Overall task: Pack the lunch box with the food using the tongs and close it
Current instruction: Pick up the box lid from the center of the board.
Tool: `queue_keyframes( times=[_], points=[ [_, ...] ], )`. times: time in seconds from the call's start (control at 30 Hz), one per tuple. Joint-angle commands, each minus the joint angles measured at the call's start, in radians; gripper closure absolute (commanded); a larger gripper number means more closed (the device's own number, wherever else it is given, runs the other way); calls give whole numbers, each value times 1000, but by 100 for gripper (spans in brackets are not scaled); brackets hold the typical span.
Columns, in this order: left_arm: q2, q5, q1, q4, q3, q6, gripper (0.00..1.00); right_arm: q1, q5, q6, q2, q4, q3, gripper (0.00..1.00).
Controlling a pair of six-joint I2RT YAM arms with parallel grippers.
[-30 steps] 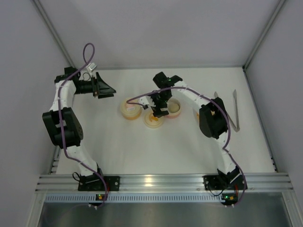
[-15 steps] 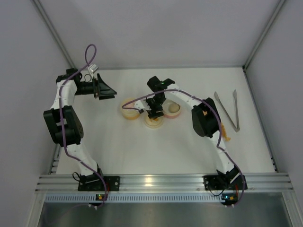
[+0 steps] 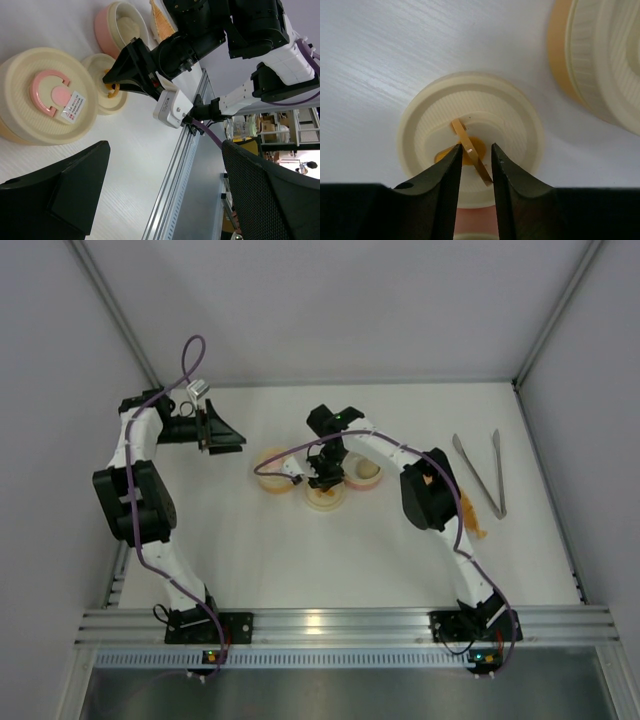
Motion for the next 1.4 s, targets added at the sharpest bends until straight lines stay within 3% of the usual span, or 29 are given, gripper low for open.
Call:
queue_keyframes(
  times=[0.0, 0.33, 0.6, 0.87, 0.97, 1.2, 1.37],
  points=[
    [0, 56, 15, -43, 41, 67, 2, 28, -1, -5, -27, -80, -17, 71],
    [-17, 36, 26, -28, 13, 57, 2, 36, 11, 77, -72, 15, -106, 80],
    [-17, 2, 44, -66, 42, 75, 2, 71, 8, 143, -141, 34, -107, 100],
    [-86, -36, 104, 32, 24, -26, 2, 136, 14, 402, -363, 97, -184, 100],
    [-141, -86, 104, 145, -33, -128, 2, 128, 48, 491, -420, 95, -212, 100],
    [-224, -176, 95, 260, -111, -160, 2, 42, 93, 429, -618, 125, -420, 100],
    [-244, -142, 80, 282, -157, -158, 2, -158, -31, 325, -511, -4, -272, 100]
  ],
)
